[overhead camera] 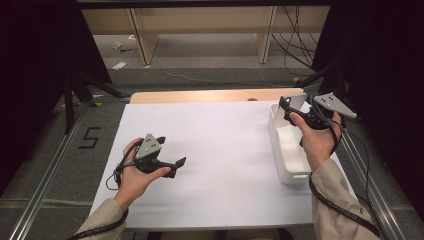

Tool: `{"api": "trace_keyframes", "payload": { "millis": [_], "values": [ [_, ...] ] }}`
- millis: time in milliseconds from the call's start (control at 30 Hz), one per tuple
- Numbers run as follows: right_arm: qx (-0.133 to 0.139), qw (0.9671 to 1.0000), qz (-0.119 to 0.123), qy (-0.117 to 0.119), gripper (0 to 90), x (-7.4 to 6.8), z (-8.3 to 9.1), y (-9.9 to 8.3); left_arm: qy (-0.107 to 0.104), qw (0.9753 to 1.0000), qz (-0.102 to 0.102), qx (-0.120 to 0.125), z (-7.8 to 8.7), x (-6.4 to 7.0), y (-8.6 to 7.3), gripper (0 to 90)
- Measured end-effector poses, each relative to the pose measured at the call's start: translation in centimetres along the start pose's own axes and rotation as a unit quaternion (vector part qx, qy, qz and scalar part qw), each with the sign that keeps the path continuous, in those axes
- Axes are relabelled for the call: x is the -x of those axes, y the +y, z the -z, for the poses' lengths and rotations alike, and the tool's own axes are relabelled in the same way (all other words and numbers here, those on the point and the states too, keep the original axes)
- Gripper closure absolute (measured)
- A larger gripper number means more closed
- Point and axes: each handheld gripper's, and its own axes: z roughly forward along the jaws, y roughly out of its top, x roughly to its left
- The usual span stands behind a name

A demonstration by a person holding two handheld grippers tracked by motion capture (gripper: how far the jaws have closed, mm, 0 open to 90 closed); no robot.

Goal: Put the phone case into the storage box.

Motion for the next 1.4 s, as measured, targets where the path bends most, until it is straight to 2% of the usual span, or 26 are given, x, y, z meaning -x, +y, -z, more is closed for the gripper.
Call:
{"api": "trace_keyframes", "payload": {
  "millis": [1400],
  "values": [
    [-0.012, 0.9998, 0.005, -0.017, 18.5, 0.96, -0.14, -0.6, 0.001, 1.0, -0.001, 0.0, 0.05, -0.03, 0.01, 0.3]
  ]
}}
